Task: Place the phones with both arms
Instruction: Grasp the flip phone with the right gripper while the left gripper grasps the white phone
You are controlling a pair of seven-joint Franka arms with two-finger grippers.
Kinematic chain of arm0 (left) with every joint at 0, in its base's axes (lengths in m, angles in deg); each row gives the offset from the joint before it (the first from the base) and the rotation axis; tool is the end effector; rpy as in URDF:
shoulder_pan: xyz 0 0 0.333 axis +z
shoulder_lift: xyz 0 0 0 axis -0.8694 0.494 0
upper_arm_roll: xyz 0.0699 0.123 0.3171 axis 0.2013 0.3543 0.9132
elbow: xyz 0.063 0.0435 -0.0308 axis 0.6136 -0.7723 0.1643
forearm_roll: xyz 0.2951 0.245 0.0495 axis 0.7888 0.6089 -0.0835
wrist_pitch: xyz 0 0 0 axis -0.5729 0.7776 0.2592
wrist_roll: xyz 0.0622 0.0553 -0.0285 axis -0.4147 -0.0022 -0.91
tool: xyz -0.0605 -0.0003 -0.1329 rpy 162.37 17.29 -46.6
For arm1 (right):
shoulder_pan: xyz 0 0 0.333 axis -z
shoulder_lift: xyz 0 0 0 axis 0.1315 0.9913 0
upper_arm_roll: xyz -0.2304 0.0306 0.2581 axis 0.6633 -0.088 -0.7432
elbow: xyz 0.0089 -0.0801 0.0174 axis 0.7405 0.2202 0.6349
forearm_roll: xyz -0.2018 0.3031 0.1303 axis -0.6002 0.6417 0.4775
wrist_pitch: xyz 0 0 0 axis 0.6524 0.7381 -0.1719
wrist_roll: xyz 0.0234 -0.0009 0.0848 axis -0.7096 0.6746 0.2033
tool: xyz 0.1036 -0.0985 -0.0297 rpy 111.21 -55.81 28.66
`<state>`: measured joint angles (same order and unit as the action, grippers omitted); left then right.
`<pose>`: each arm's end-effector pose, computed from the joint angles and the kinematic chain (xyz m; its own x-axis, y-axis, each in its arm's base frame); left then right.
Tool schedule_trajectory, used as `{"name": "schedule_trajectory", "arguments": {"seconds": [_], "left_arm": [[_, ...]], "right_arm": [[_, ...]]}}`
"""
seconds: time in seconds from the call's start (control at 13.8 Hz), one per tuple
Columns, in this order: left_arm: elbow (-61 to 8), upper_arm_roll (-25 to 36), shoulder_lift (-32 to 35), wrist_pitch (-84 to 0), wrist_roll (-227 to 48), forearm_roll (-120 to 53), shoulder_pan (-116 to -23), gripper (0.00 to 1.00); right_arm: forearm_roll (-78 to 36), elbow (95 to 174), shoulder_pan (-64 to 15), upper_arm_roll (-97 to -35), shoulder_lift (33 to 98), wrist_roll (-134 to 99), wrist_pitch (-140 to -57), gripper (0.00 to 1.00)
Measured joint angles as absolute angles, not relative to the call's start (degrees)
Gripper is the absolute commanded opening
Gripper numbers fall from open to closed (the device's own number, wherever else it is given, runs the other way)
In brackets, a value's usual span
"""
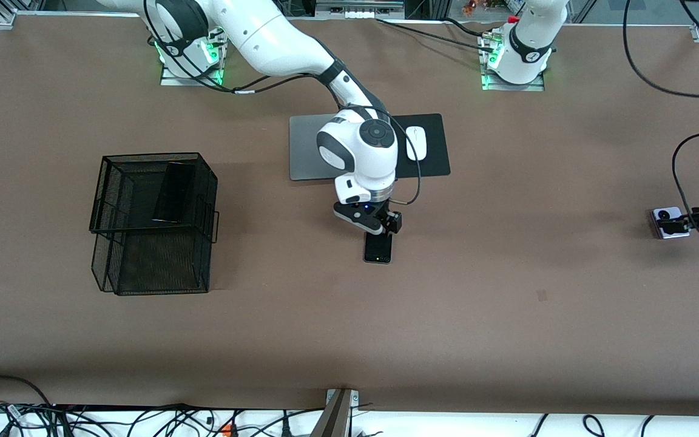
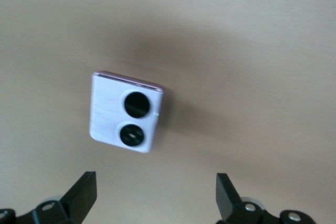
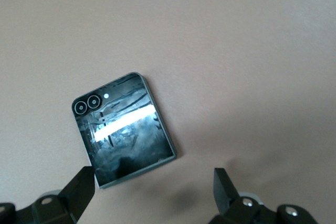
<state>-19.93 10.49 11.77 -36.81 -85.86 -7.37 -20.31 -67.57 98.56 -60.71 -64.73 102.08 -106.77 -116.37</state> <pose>0.5717 0.3405 0.2403 0.8866 0.3846 -0.2567 0.3666 -0.9230 -0.1168 0.5480 0.6095 0.1781 0.8425 -0.4702 0.2629 -0.4478 -0.8825 -0.1434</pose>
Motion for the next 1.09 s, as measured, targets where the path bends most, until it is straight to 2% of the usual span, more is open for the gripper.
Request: {"name": "schedule_trajectory", "arguments": {"seconds": [0.14,0.36,0.65,1.09], "left_arm": [[-25.87,10.22,9.48,-43.2,-85.53,-7.37,-17.37,1.0],[-29.37,10.13,8.94,-49.54,-81.66,-7.37,-16.43,1.0],[-30.49,10.07,10.62,-54.47,-72.5,-7.37,-16.05,1.0],[-30.48,10.16,12.62,-58.89,-70.26,-7.37,-15.19,1.0]], "right_arm": [[-68.79,97.27,-60.79,-64.42,102.7,-106.27,-116.66,1.0],[-71.99,96.44,-60.8,-64.22,102.72,-105.33,-119.12,1.0],[-76.82,96.45,-60.82,-64.16,104.76,-104.99,-122.88,1.0],[-80.69,96.36,-60.82,-63.57,105.73,-104.59,-123.5,1.0]]}}
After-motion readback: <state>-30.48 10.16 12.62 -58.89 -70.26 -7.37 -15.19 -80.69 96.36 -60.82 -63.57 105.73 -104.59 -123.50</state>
